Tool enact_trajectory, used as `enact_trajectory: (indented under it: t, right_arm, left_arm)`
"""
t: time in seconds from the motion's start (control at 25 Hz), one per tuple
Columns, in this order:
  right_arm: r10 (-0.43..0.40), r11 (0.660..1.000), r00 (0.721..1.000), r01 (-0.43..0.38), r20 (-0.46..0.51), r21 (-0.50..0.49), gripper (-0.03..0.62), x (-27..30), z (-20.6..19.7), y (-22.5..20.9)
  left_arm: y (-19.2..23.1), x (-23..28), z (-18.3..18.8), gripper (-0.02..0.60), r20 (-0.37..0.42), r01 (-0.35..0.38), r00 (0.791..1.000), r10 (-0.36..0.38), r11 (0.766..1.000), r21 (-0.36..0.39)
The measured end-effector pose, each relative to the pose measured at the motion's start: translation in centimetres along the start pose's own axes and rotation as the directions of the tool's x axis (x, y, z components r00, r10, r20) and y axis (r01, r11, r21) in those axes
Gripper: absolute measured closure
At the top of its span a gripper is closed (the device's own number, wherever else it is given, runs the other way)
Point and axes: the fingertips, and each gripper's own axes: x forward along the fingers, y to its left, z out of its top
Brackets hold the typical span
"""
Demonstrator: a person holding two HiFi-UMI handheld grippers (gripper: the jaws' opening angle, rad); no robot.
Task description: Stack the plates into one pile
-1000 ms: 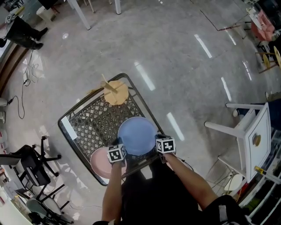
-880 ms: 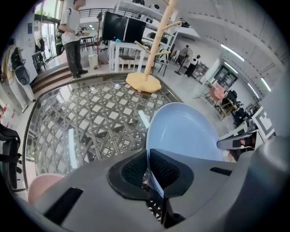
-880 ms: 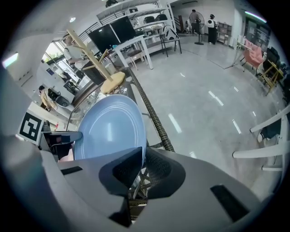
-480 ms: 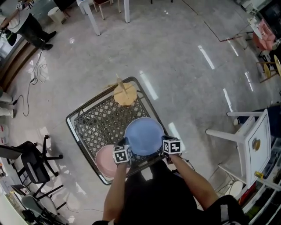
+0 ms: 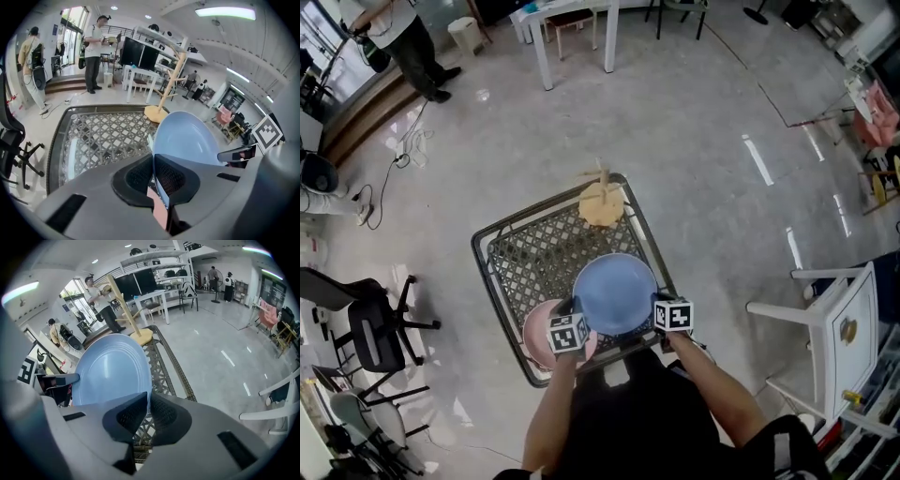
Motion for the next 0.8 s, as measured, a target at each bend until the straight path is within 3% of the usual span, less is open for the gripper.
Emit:
enact_trajectory:
  t: [0.4,0.8]
  right_arm:
    - [0.070,0.989,0.997,-0.067,0.019,-0.131,0.571,0.0,0.6,8.9]
    - [0.133,0.957,0.991,-0.132,-0.011,-0.258,0.571,1.1,-0.7,16.9]
  left_arm:
    - [6.5,-7.4,-2.0,0.554,0.092,-0.069,0.993,0.078,0.993,-0.100]
    - [12.8,-12.7,-6.0,0.554,0.129,-0.138,0.977,0.170,0.964,-0.225]
